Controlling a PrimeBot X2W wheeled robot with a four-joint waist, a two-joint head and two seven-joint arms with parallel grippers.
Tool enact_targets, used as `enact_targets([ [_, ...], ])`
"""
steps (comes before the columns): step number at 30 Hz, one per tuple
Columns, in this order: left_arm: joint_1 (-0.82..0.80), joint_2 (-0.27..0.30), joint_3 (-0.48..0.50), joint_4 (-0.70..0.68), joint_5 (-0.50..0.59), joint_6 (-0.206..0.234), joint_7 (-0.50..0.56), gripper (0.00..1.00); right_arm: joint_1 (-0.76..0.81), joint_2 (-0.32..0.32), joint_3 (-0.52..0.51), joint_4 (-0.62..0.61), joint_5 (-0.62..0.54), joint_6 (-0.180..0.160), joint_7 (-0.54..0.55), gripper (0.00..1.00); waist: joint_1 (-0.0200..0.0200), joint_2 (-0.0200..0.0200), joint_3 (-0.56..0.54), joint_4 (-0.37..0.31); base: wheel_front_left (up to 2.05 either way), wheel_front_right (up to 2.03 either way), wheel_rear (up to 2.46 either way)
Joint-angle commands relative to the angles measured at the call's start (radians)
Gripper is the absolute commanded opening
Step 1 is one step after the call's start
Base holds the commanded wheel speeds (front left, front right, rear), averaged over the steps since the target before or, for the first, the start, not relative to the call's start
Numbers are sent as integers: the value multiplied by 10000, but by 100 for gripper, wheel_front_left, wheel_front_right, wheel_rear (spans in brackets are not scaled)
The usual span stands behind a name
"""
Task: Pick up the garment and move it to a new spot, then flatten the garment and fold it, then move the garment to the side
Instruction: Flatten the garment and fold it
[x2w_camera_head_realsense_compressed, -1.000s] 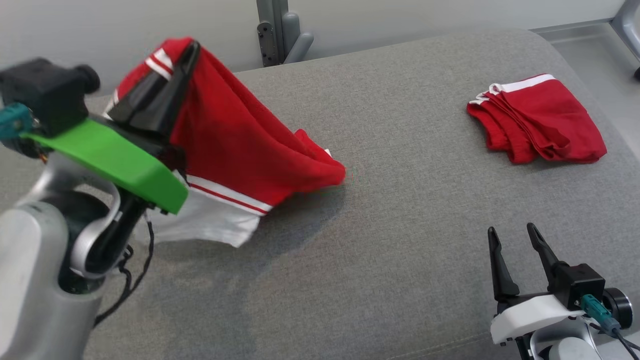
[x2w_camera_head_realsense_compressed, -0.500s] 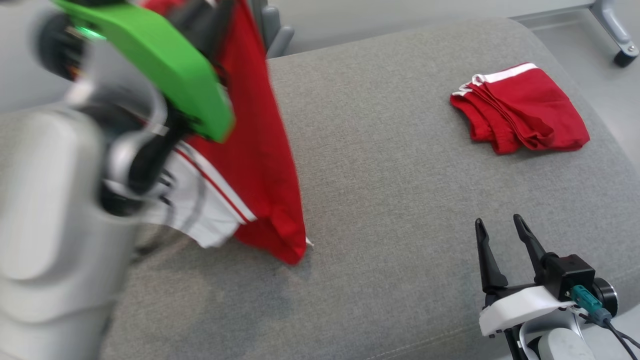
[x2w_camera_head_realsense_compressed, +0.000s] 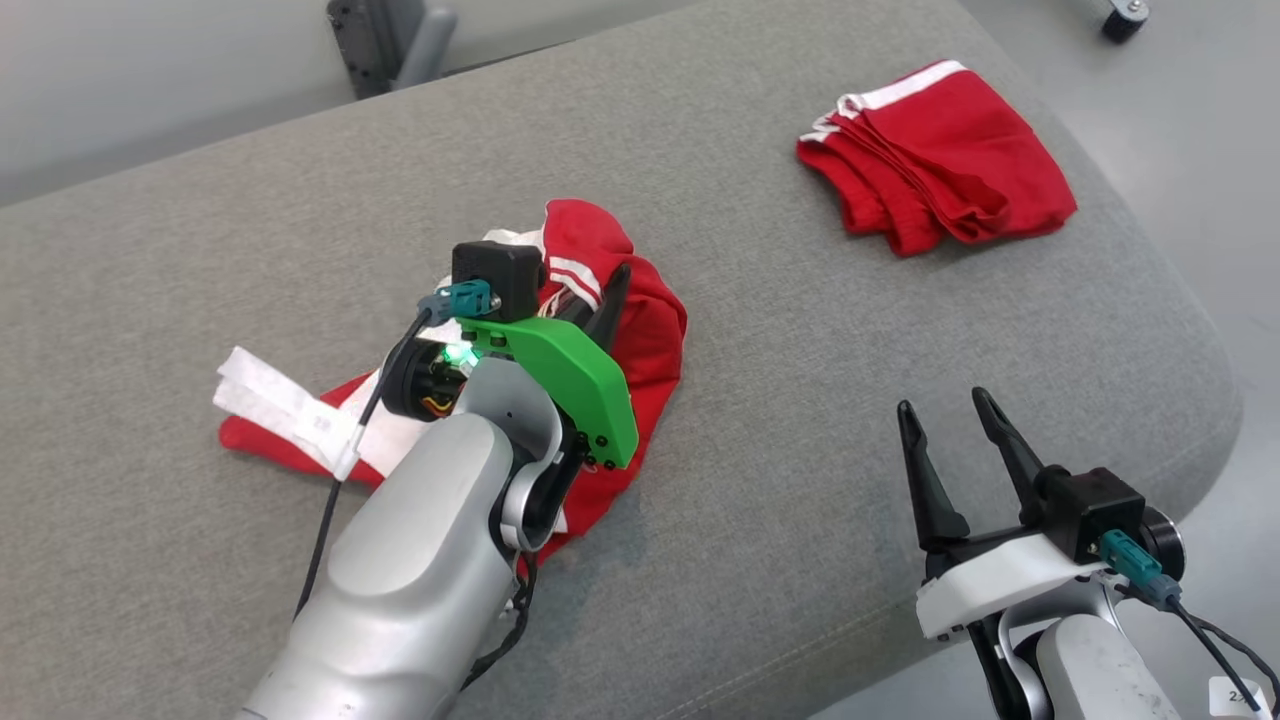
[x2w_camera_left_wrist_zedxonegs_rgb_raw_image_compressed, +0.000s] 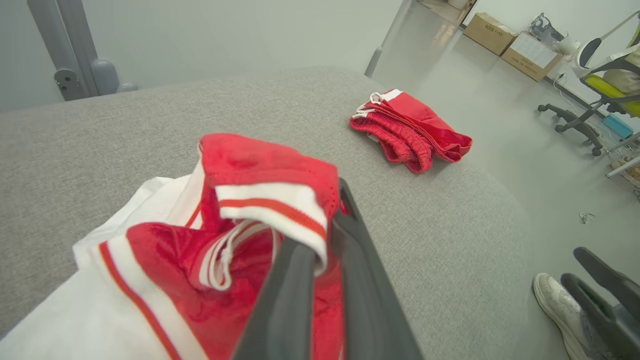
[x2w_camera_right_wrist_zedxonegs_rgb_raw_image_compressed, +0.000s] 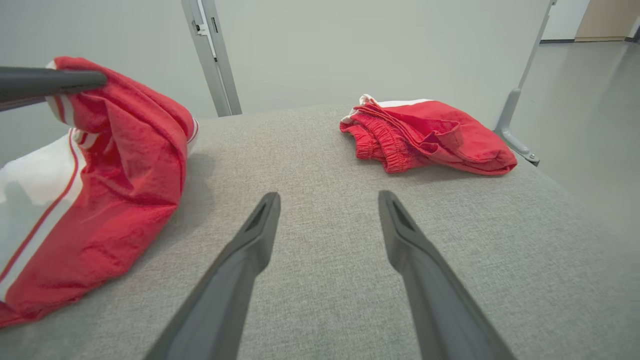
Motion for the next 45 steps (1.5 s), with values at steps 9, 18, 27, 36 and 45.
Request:
enact_targets([
  [9, -510, 15, -2107, 839, -1729, -70, -1685, 100, 20, 2, 2, 140, 213, -12, -4, 100, 0, 52, 378, -444, 0, 0, 0],
  [18, 37, 97, -3163, -363, -2445, 193, -2207, 100, 254, 2, -367, 135, 318, -12, -4, 100, 0, 52, 48, 97, 0, 0, 0],
  [27, 1346, 2268, -2404, -2524, -2592, 1626, -2077, 100, 499, -3, -570, 63, 384, -12, -4, 100, 0, 52, -308, 592, 0, 0, 0],
  [36, 1841, 4096, -1600, -2779, -2863, 1808, -1956, 100, 399, -2, -604, -5, 342, -12, -4, 100, 0, 52, -134, 800, 0, 0, 0],
  [45, 1315, 4264, -1642, -1220, -3306, 498, -1588, 100, 227, -2, -485, 62, 400, -12, -4, 100, 0, 52, 90, 686, 0, 0, 0],
])
